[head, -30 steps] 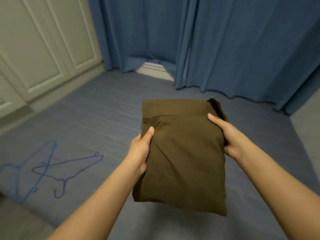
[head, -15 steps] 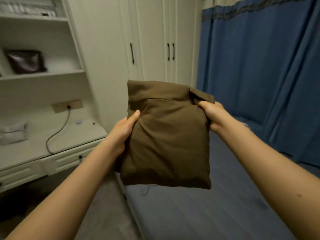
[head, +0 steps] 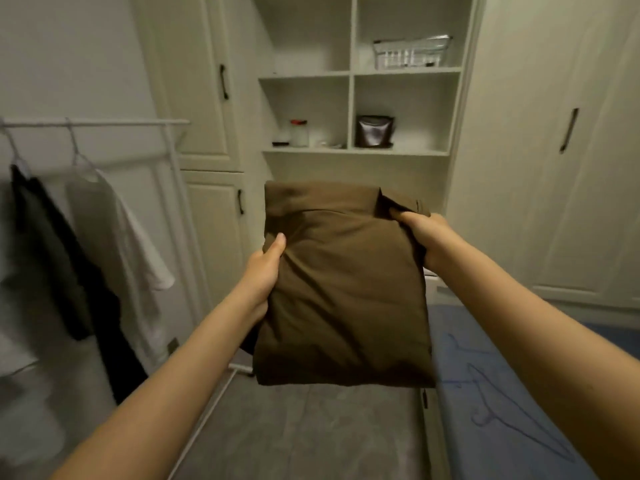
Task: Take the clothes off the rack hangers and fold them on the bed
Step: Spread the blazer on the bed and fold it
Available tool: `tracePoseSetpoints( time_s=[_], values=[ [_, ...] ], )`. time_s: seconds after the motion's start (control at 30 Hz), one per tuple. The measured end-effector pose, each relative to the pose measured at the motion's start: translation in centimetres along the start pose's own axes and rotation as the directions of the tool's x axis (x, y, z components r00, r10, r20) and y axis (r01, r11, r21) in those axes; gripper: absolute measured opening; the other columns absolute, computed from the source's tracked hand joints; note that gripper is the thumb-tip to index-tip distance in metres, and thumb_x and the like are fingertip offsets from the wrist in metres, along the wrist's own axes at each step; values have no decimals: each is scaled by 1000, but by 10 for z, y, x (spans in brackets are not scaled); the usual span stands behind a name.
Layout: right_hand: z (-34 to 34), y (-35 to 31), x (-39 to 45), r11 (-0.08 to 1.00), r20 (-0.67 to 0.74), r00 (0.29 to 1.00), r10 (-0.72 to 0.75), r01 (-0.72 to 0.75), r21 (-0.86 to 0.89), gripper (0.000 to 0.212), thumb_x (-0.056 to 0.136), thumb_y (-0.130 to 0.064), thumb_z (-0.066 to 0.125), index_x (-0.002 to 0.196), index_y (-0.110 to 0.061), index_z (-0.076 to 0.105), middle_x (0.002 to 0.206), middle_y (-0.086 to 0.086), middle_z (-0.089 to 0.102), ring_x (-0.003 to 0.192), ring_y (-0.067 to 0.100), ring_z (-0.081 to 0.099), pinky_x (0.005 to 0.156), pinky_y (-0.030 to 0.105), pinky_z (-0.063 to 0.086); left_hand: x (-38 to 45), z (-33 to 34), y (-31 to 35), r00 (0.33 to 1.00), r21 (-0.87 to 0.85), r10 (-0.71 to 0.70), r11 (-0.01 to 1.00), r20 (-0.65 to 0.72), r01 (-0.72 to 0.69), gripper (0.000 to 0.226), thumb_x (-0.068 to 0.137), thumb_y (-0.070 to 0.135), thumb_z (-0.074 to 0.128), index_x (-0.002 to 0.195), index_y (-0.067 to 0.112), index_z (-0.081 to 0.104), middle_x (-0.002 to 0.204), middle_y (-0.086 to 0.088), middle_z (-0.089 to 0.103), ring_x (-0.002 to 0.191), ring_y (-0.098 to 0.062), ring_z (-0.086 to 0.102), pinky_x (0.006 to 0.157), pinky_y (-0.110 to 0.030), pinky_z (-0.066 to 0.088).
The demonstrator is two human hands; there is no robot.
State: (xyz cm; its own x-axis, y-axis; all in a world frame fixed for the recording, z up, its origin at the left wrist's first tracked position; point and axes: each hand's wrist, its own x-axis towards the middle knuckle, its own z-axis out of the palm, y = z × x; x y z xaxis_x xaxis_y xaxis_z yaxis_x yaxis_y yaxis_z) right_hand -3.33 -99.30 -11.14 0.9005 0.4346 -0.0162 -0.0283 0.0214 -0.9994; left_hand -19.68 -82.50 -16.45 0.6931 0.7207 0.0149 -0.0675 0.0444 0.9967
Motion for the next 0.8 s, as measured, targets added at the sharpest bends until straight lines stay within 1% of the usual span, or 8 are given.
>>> tracePoseSetpoints(
  time_s=[0.1,0.17,0.27,0.4,0.53,0.67,0.73,0.8],
  values=[
    [94,7,11,999,142,989,36,-31,-43,24,87,-23,65,95,-5,52,79,8,61,67,20,59,62,32,50,7,-84,-4,990,-45,-38,998,-134,32,54,93,51,46,131,13,50,116,-1,62,102,-20,60,89,-33,49],
    [158,16,13,997,250,967,49,-33,-66,29,87,-24,65,104,-3,56,83,8,62,71,21,60,70,33,49,10,-141,-9,966,-84,-76,995,-245,57,58,90,54,49,134,15,48,121,-2,60,107,-23,59,97,-38,47],
    [248,33,10,995,376,925,65,-32,-93,33,86,-24,65,110,-3,55,89,10,63,77,22,61,72,33,49,8,-218,-17,932,-120,-88,992,-351,49,53,91,52,49,130,16,51,115,-1,63,104,-22,60,92,-36,49],
    [343,55,-1,993,510,854,105,-63,-99,22,86,-23,65,94,-6,54,82,8,64,69,20,62,63,32,52,-8,-294,-22,845,-104,-67,994,-531,13,51,92,50,48,129,16,52,105,2,62,97,-19,59,83,-31,48],
    [422,71,-16,987,624,766,154,-91,-132,41,84,-24,68,115,-3,52,91,13,67,74,24,66,56,32,52,-26,-352,-26,765,-133,-107,991,-635,29,54,91,52,48,131,15,51,121,-6,61,104,-25,60,88,-35,50],
    [504,80,-40,986,770,617,161,-66,-154,44,84,-26,68,117,-5,48,94,14,66,80,26,67,65,37,55,-51,-406,-27,608,-126,-91,992,-789,-15,57,90,53,49,133,15,49,121,-6,61,102,-24,60,84,-33,51],
    [525,82,-49,990,793,594,135,-49,-132,35,83,-27,69,108,-9,50,93,12,66,82,27,66,72,40,56,-63,-415,-24,568,-125,-94,992,-818,-15,57,91,53,48,134,16,48,120,-5,61,98,-21,60,79,-30,50],
    [559,81,-66,989,864,482,149,-55,-140,28,83,-26,69,104,-12,55,90,11,66,80,27,66,68,38,55,-80,-432,-21,463,-100,-77,995,-883,-26,57,91,53,47,136,17,47,122,-5,60,95,-20,59,79,-30,49]
  ],
)
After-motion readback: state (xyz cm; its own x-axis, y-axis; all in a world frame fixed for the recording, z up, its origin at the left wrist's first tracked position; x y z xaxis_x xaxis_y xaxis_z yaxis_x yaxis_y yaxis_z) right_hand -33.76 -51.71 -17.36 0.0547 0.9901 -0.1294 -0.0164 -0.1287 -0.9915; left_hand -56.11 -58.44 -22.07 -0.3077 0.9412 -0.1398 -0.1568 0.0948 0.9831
